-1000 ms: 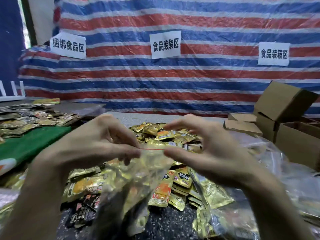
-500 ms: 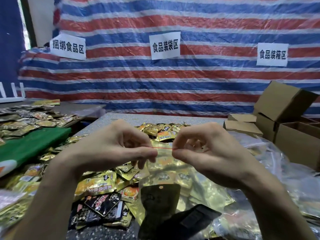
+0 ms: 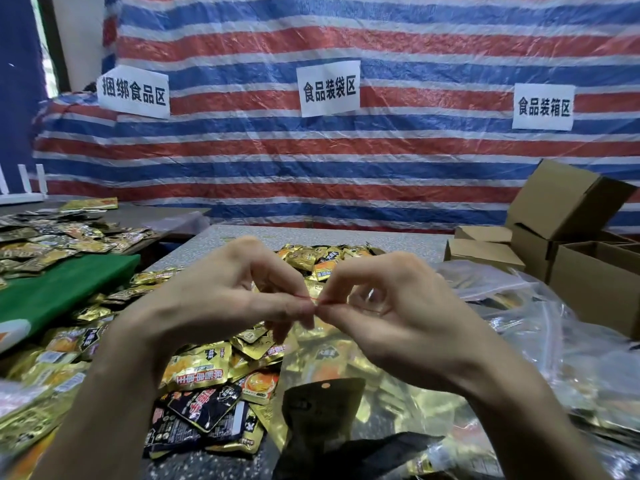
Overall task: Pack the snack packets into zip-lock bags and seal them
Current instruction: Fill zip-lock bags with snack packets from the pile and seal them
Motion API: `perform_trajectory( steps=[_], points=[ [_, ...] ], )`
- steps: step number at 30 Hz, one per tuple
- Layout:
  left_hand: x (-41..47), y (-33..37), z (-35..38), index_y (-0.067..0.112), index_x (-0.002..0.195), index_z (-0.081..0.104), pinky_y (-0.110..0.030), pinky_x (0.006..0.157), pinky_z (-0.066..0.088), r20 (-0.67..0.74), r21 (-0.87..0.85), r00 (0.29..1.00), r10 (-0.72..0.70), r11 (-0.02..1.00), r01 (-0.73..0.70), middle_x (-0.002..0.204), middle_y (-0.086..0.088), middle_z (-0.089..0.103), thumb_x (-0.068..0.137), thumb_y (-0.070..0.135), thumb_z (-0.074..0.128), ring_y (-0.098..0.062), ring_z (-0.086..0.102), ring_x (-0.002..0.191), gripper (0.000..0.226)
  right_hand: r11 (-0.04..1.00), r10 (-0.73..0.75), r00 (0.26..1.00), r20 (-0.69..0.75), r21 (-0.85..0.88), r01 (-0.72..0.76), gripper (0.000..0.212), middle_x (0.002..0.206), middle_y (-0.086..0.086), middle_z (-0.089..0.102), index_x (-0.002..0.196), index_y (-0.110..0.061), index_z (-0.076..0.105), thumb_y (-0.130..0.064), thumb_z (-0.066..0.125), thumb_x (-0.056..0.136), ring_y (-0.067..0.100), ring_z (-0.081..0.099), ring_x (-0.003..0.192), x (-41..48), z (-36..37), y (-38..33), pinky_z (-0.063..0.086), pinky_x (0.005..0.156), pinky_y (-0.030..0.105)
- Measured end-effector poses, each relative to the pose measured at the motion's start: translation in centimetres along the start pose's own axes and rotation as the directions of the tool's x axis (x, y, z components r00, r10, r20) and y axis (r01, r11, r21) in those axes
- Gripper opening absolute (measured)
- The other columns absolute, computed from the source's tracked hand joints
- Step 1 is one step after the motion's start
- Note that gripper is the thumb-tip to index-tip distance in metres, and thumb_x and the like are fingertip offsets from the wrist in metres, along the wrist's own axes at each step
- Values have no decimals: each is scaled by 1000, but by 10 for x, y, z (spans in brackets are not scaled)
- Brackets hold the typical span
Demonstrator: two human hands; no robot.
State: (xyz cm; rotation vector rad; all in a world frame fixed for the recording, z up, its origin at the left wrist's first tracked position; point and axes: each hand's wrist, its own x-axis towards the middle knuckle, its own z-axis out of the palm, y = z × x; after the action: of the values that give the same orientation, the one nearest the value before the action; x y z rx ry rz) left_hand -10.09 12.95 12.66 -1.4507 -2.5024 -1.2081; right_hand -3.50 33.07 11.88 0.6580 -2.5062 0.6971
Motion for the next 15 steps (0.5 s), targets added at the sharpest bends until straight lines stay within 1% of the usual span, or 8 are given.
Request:
perform_trajectory(
  steps=[2, 4, 6, 8, 10, 13, 14, 15],
  points=[
    [-1, 4, 2, 26, 76, 79, -42, 58, 51, 12, 26, 1000, 14, 1000, -15, 65, -1, 70, 80, 46, 63, -17, 64, 60, 26, 1000, 3, 1000, -7, -6, -3, 13, 70, -15, 64, 83, -32, 73, -39, 62, 80, 7, 58, 70, 0, 0, 0, 50, 60, 38],
    [0, 7, 4, 23, 73, 77, -44, 52, 47, 17, 59, 999, 47, 997, -47, 63, -3, 68, 83, 39, 63, -22, 60, 56, 24, 1000, 10, 1000, -27, -18, -10, 14, 68, -15, 62, 81, -33, 71, -40, 60, 75, 7, 56, 70, -2, 0, -1, 48, 58, 35],
    [0, 8, 5, 17, 69, 75, -43, 47, 42, 11, 77, 998, 55, 996, -56, 58, -4, 64, 85, 30, 64, -27, 56, 52, 23, 1000, 5, 999, -46, -29, -7, 11, 69, -16, 64, 80, -36, 69, -39, 60, 75, 6, 58, 70, -3, 1, -3, 50, 59, 36],
    [0, 7, 4, 15, 68, 75, -41, 46, 41, 3, 89, 999, 44, 995, -44, 56, -4, 63, 85, 25, 63, -27, 55, 51, 23, 998, -9, 998, -58, -65, 5, 10, 71, -18, 65, 79, -40, 68, -40, 58, 76, 5, 59, 71, -4, 3, -5, 51, 61, 36],
    [-1, 5, 2, 16, 71, 76, -46, 48, 46, 11, 81, 1000, 21, 996, -22, 59, -5, 65, 86, 25, 62, -30, 58, 54, 22, 996, -18, 998, -58, -89, 13, 10, 73, -20, 65, 80, -41, 66, -43, 57, 77, 4, 59, 71, -4, 4, -5, 52, 61, 35],
    [-4, 3, 0, 16, 78, 77, -52, 57, 51, 38, 19, 999, -7, 1000, 7, 66, -9, 68, 85, 33, 62, -31, 63, 62, 24, 996, -37, 999, -39, -80, 33, 11, 75, -18, 64, 82, -39, 66, -45, 57, 80, 6, 59, 70, -4, 5, -4, 52, 61, 39],
    [-5, 2, -1, 16, 80, 78, -51, 58, 52, 50, -14, 999, -12, 1000, 12, 68, -10, 68, 84, 35, 62, -30, 63, 64, 25, 997, -41, 999, -26, -61, 40, 10, 75, -17, 64, 82, -40, 66, -45, 57, 81, 7, 59, 70, -4, 4, -4, 52, 60, 40],
    [-5, 2, -2, 15, 81, 79, -45, 58, 54, 59, -46, 998, -9, 999, 12, 69, -10, 69, 83, 36, 63, -26, 64, 63, 26, 998, -45, 999, -10, -35, 45, 9, 75, -16, 65, 82, -41, 66, -44, 57, 82, 9, 59, 70, -5, 4, -4, 53, 60, 41]
  ],
)
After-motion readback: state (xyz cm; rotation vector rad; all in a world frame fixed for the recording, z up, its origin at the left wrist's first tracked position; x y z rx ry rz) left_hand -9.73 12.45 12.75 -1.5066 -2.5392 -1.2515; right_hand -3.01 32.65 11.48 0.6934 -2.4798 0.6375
